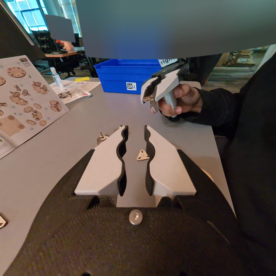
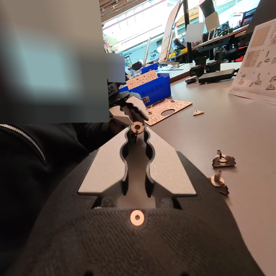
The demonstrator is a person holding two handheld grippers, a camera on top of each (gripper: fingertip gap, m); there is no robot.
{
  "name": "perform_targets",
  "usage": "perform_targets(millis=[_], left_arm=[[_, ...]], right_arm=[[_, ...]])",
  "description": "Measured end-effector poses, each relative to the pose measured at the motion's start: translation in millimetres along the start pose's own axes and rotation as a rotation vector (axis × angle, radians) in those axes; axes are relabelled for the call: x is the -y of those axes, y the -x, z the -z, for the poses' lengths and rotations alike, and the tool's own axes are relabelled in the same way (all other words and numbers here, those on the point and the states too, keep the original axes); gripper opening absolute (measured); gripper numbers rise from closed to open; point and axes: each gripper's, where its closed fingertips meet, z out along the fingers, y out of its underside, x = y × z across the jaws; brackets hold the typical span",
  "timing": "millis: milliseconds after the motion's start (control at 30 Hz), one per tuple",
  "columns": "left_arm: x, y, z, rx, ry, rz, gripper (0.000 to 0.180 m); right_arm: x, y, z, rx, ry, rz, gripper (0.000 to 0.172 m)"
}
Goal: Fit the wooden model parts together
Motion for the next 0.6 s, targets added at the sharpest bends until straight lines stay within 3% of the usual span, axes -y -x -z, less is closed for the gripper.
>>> perform_targets(millis=[300, 600], left_arm=[[-9.5, -7.8, -6.6, -0.066, 0.047, 0.046, 0.022], [-14.9, -15.5, -9.7, -0.126, 0.079, 0.085, 0.023]], right_arm=[[-22.8, -12.2, -9.4, -0.236, 0.170, 0.453, 0.015], [-36.1, -8.4, -15.9, -0.204, 0.231, 0.429, 0.015]])
